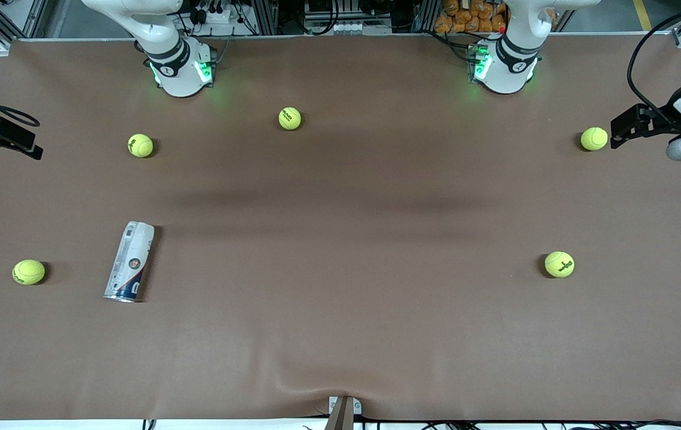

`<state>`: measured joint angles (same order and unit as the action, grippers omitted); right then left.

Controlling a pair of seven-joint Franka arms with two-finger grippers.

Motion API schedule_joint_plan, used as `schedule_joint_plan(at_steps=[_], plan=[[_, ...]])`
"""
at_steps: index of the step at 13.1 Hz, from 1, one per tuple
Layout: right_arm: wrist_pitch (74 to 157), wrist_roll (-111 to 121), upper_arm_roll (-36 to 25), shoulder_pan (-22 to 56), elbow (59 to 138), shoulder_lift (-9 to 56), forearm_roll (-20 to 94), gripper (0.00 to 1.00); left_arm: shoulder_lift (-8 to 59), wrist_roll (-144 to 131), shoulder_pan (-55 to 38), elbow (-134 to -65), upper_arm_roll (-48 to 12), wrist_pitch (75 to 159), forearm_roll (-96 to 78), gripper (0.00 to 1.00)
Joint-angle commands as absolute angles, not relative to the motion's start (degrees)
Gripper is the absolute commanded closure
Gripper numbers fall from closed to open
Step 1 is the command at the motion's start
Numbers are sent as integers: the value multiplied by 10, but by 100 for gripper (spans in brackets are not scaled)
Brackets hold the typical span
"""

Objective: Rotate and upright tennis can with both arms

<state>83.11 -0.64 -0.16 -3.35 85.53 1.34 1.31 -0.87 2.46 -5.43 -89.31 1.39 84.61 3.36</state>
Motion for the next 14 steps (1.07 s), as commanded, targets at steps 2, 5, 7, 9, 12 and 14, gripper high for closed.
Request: schedule_joint_plan(at_steps=[2,5,7,9,12,14], plan=[[827,-10,1,-30,847,26,11,0,-7,19,-53,-887,17,846,15,0],[828,-6,1,4,846,27,-26,0,-7,11,-54,-888,17,846,15,0],[831,-7,0,24,846,41,-42,0,-7,11,-54,-888,17,846,15,0],[870,-14,0,16,847,94,-82,0,-5,11,-54,-888,16,846,15,0],[869,-15,-1,14,849,119,-77,0,-5,11,-53,-887,17,846,15,0],[872,-15,-1,11,847,120,-77,0,-5,11,-53,-887,17,847,15,0]])
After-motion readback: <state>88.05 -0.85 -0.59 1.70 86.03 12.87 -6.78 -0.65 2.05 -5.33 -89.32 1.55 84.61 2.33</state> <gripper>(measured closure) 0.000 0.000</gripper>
